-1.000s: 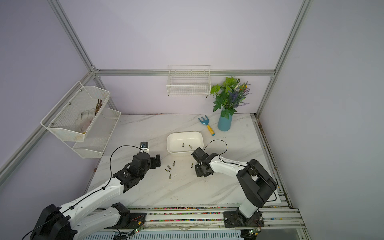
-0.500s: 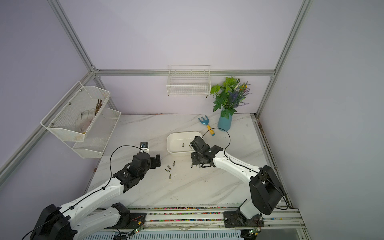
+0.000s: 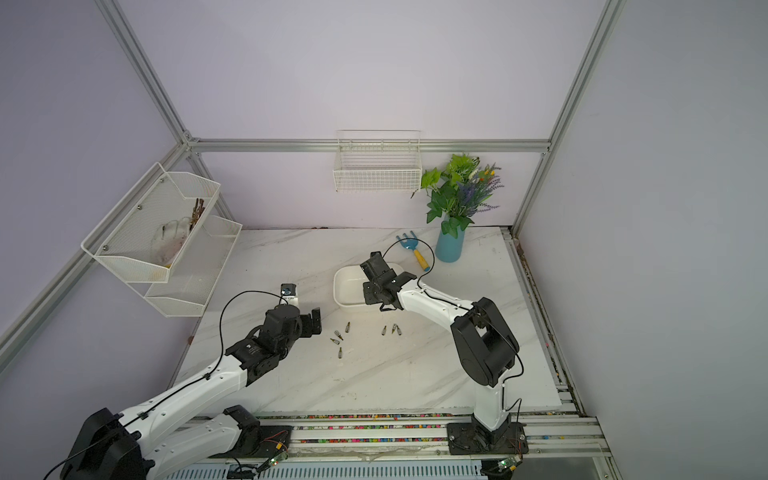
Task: Put the bit on the desktop into the storage box
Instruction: Place the screwdriver bit in the storage box.
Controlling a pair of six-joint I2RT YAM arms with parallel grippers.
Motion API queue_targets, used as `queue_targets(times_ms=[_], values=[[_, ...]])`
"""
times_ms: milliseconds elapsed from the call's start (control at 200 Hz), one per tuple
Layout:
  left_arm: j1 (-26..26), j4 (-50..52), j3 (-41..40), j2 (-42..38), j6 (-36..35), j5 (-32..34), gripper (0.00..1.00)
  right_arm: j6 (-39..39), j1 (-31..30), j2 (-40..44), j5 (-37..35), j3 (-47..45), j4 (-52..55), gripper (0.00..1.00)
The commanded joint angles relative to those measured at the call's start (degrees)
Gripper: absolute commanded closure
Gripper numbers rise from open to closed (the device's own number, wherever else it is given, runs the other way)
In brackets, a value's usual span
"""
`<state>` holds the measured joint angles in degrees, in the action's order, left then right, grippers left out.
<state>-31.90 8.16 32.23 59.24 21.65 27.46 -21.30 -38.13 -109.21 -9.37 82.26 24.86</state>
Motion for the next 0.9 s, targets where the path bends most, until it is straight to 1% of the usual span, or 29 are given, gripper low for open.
queue_targets(times_ms=[0, 75, 125, 185, 255, 330, 525, 700, 825, 845, 895], values=[[0.3, -2.1, -0.2, -0.6, -0.4, -0.3, 0.00, 0.8, 1.4, -2.0, 0.3, 3.1, -2.6, 0.90], [0.3, -2.2, -0.1, -0.4, -0.4, -0.7, 0.00, 0.6, 2.0, -3.6, 1.1, 4.6, -2.6, 0.90], [0.3, -2.2, -0.1, -0.4, -0.4, -0.9, 0.00, 0.5, 2.3, -4.3, 1.5, 5.2, -2.4, 0.87], [0.2, -2.2, -0.1, -0.5, -0.4, -1.1, 0.00, 0.3, 2.5, -4.6, 1.7, 5.7, -2.4, 0.79], [0.3, -2.2, -0.1, -0.6, -0.5, -1.3, 0.00, 0.2, 2.7, -4.0, 1.8, 5.4, -2.3, 0.66], [0.3, -2.3, -0.2, -0.7, -0.4, -1.5, 0.00, 0.1, 2.8, -2.5, 2.1, 4.3, -2.3, 0.60], [0.3, -1.9, -0.1, -0.7, -0.7, -2.3, 0.00, 0.4, 3.1, 4.7, 2.8, -1.8, -2.8, 0.55], [0.3, -1.1, 0.7, -0.5, -1.4, -5.4, 0.00, 1.1, 3.2, 14.0, 2.8, -12.0, -4.4, 0.52], [0.2, 2.3, 2.4, 0.5, 1.8, -8.0, 0.00, 2.4, 3.3, 20.5, 2.4, -19.6, -6.5, 0.50], [0.1, 3.0, 2.7, 0.7, 2.5, -8.3, 0.00, 2.6, 3.3, 23.0, 2.2, -21.0, -7.1, 0.49], [-0.2, 5.1, 3.6, 1.5, 4.2, -8.8, 0.00, 3.1, 3.3, 25.8, 1.3, -24.1, -8.5, 0.48]])
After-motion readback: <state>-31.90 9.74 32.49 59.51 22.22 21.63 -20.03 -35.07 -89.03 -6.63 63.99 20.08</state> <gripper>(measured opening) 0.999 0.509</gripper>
